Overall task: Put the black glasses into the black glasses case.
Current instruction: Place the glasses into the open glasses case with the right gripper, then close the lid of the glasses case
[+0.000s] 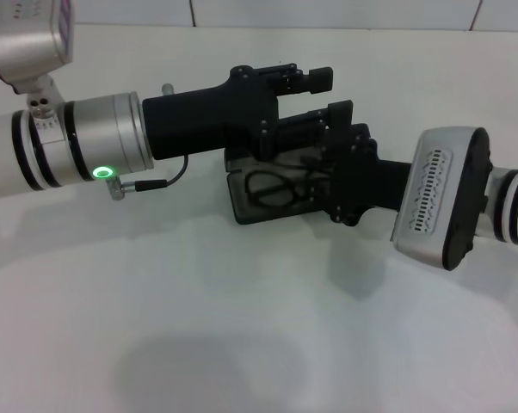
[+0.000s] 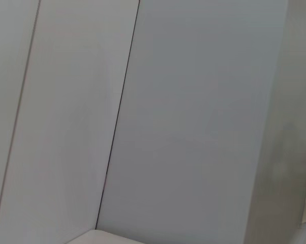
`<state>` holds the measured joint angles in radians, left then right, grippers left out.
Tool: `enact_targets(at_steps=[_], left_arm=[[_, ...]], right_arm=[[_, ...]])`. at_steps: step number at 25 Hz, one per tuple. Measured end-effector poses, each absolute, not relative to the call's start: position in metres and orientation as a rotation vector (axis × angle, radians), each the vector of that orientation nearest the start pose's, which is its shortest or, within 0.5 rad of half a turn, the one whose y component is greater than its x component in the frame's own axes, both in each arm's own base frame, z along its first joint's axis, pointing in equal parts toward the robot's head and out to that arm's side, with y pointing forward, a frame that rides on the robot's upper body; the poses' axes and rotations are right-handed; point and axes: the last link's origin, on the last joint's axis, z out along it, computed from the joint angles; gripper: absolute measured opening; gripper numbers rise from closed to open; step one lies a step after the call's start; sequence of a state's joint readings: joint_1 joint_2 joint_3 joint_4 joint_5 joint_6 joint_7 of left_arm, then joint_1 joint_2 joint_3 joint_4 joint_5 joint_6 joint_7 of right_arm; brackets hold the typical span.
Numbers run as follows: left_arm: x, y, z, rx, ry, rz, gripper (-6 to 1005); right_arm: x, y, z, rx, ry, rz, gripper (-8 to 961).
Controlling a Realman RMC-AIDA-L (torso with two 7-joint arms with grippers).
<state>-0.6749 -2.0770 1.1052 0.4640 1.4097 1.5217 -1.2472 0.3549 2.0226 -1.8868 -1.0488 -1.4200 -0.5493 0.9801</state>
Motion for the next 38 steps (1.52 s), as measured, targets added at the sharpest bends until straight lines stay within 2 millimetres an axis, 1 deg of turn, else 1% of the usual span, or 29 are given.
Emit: enact_targets(at_steps=[7, 13, 16, 18, 20, 21, 23, 24, 26, 28, 31, 34, 38], left_arm=[[-0.166, 0.351, -0.037, -2.766, -0.395, -1.181, 579], [-0.167, 0.350, -0.037, -2.763, -0.401, -1.179, 583], [-0.172, 0.354, -0.039, -2.740, -0.431, -1.139, 585], [-0.176, 0.359, -0.041, -2.713, -0.460, -1.095, 587], [-0.179, 0.364, -0.043, -2.688, -0.486, -1.060, 588], [-0.180, 0.367, -0.044, -2.672, -0.505, -1.039, 589], [-0.181, 0.376, -0.045, -2.637, -0.540, -0.996, 590], [-0.181, 0.381, -0.046, -2.617, -0.555, -0.970, 591], [-0.181, 0.390, -0.051, -2.594, -0.569, -0.897, 592], [-0.182, 0.398, -0.057, -2.581, -0.572, -0.809, 593], [-0.183, 0.406, -0.069, -2.577, -0.581, -0.671, 595], [-0.185, 0.407, -0.078, -2.590, -0.575, -0.582, 597], [-0.188, 0.407, -0.083, -2.589, -0.567, -0.525, 600]], right_arm=[[0.192, 0.340, -0.087, -2.547, -0.334, 0.201, 234], [0.193, 0.335, -0.082, -2.531, -0.323, 0.223, 235], [0.191, 0.328, -0.073, -2.537, -0.321, 0.280, 235], [0.195, 0.322, -0.058, -2.568, -0.289, 0.369, 235], [0.201, 0.315, -0.041, -2.625, -0.238, 0.479, 236], [0.210, 0.309, -0.026, -2.673, -0.187, 0.564, 236], [0.221, 0.300, -0.012, -2.730, -0.136, 0.657, 236], [0.231, 0.297, 0.000, -2.743, -0.082, 0.717, 236], [0.247, 0.294, 0.017, -2.729, 0.021, 0.819, 236], [0.266, 0.295, 0.032, -2.660, 0.164, 0.896, 236], [0.286, 0.298, 0.039, -2.570, 0.304, 0.916, 237], [0.296, 0.293, 0.035, -2.538, 0.348, 0.894, 237], [0.297, 0.290, 0.027, -2.552, 0.343, 0.871, 358]])
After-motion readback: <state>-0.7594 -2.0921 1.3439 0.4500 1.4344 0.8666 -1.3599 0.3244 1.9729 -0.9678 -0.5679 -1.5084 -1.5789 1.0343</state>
